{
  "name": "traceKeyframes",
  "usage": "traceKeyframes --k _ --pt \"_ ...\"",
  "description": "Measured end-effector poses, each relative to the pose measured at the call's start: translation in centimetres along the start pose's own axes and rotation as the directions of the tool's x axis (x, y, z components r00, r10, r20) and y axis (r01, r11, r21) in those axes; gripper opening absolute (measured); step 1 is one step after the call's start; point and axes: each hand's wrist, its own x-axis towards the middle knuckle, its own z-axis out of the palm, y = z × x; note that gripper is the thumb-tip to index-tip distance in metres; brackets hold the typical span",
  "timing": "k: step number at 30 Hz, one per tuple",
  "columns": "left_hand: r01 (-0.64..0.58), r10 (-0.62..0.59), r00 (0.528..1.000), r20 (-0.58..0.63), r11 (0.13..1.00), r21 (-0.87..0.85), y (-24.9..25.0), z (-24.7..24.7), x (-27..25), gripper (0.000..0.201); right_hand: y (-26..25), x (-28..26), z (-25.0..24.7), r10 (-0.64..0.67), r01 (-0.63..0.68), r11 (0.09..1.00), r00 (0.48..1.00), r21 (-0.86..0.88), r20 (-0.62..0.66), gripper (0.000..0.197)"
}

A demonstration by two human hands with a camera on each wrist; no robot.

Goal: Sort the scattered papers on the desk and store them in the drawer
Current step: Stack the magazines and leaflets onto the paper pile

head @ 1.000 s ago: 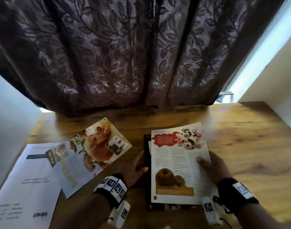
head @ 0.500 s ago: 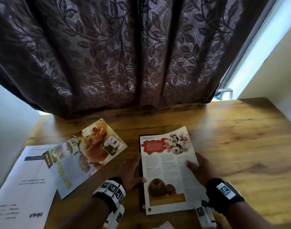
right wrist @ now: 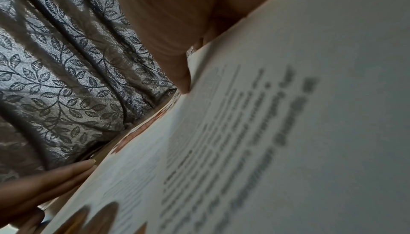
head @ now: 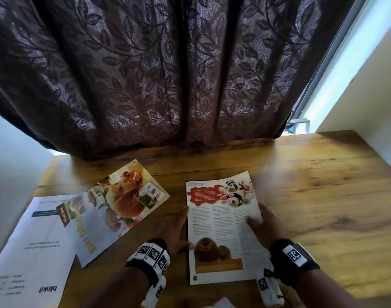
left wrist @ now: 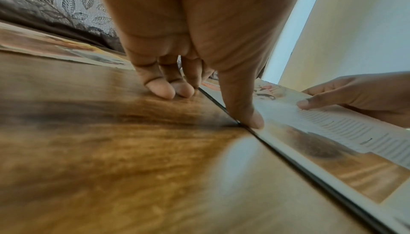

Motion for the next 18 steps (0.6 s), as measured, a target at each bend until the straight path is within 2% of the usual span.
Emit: traceKeyframes --k 3,5,7,8,12,15,18 --pt "-0.054 0.054 0.999 -0.004 0.995 0.088 -0.1 0.1 0.1 0.110 -0.2 -0.6 -0.3 -0.040 0.041 0.999 0.999 0.027 -0.025 0.060" --pt "-0.063 0.060 0.998 0.020 0.984 0.164 0.0 0.1 0.4 0.103 -0.2 -1.0 -0.4 -0.083 0.076 0.995 0.991 -0.065 -0.103 0.075" --pt "-0.056 0.049 0.998 0.038 0.977 0.204 0.0 0.2 0.6 0.101 -0.7 -1.7 -0.4 -0.208 0.173 0.961 0.966 -0.214 -0.152 0.081" --pt "-0.049 0.040 0.998 0.044 0.977 0.207 -0.1 0.3 0.7 0.101 -1.2 -2.0 -0.2 -0.276 0.237 0.937 0.952 -0.258 -0.130 0.080" --pt "-0.021 0.009 0.998 0.056 0.975 0.223 -0.3 0.5 0.8 0.102 -5.3 -3.1 2.6 -0.424 0.454 0.858 0.890 -0.241 0.168 0.073" --pt "-0.024 0.020 1.000 0.023 0.976 0.215 0.1 0.1 0.5 0.097 -8.4 -2.1 5.6 -0.449 0.555 0.784 0.816 -0.277 0.365 0.075" --pt "-0.052 0.057 0.998 -0.024 0.979 0.200 0.6 -0.2 0.5 0.095 -10.2 -0.3 7.6 -0.428 0.602 0.739 0.766 -0.301 0.480 0.074"
